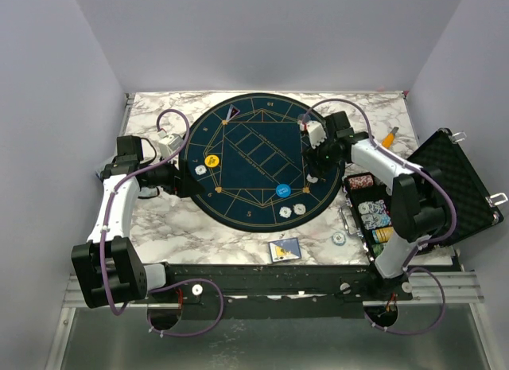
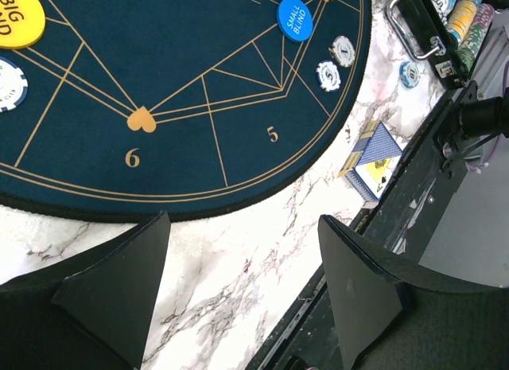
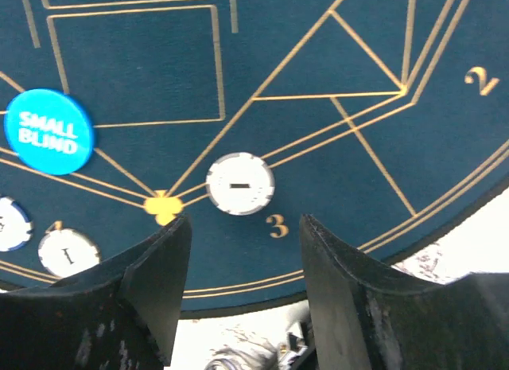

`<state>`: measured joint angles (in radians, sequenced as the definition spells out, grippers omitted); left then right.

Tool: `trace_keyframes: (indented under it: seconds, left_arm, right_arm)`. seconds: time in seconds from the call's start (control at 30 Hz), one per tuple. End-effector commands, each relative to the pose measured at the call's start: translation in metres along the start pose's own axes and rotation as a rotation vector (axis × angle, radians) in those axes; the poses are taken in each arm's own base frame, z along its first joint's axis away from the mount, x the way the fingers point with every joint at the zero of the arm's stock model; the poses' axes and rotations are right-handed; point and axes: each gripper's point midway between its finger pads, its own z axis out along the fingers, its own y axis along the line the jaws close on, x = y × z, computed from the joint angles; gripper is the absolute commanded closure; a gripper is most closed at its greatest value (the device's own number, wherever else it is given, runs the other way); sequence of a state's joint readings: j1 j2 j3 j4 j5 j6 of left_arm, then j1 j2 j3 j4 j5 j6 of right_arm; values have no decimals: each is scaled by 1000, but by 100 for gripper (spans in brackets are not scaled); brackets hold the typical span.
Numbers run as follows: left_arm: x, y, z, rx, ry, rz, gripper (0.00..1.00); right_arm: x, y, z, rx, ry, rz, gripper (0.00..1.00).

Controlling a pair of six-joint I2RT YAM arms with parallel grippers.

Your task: Distribute texas hold em gaming equipment

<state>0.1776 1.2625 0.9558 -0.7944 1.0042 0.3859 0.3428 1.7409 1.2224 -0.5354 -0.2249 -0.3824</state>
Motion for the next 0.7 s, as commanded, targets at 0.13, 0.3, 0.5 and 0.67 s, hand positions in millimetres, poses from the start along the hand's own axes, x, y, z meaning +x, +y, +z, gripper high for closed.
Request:
trace_keyframes:
  seconds: [0.13,0.3,0.5,0.67]
  left_arm:
    - [-10,-2,-2,20,-22,26,22]
    - [-10,-1,-2,21,-22,25,22]
    - [-10,0,-1,22,-19,22,22]
    - [-9,1,-1,22,-16,16,22]
  right_arm:
    - [-6,-6,13,-14,11,32,33]
    - [-2,-6,25,-27,28,26,34]
    - [12,-11,38,-7,62,16,34]
    - [26,-9,53,-15,92,17,37]
